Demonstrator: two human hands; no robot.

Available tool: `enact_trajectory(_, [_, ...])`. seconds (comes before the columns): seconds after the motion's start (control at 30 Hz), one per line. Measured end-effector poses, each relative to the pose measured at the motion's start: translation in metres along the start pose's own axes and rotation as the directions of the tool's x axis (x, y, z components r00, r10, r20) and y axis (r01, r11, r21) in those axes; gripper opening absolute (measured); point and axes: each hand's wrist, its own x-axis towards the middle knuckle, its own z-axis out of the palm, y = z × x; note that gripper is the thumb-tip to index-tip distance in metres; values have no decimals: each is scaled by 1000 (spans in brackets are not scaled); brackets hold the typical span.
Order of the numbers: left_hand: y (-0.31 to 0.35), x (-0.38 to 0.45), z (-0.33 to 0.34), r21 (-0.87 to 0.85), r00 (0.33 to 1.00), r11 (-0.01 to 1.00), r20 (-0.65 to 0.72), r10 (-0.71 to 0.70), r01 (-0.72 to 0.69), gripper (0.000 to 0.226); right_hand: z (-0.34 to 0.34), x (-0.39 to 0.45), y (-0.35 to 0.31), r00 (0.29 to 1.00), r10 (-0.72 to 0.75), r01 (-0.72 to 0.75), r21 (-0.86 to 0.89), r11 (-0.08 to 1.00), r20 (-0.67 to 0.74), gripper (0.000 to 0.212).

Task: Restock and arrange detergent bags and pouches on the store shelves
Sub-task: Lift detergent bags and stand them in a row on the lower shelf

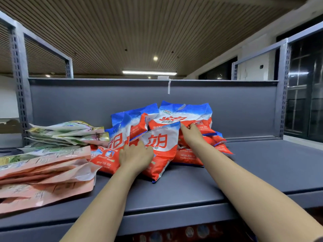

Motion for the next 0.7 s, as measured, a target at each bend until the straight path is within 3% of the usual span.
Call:
enact_trajectory(0.13, [-4,3,2,-9,998,1000,-55,22,-22,54,8,-3,-1,994,-93,85,-145,986,-49,33])
enact_trajectory(0.33, [-5,2,5,104,997,992,-30,72,-69,76,-15,-34,-4,947,-220,223,-17,975,-235,19])
enact_trajectory(0.57, [2,-8,-3,137,996,987,-23,82,-78,61,-62,-88,-1,819,-239,273,-11,962,-522,21])
enact_trajectory(0.7, [16,-24,-11,121,994,987,-5,112,-110,57,-74,-101,24,808,-191,273,67,960,-557,19])
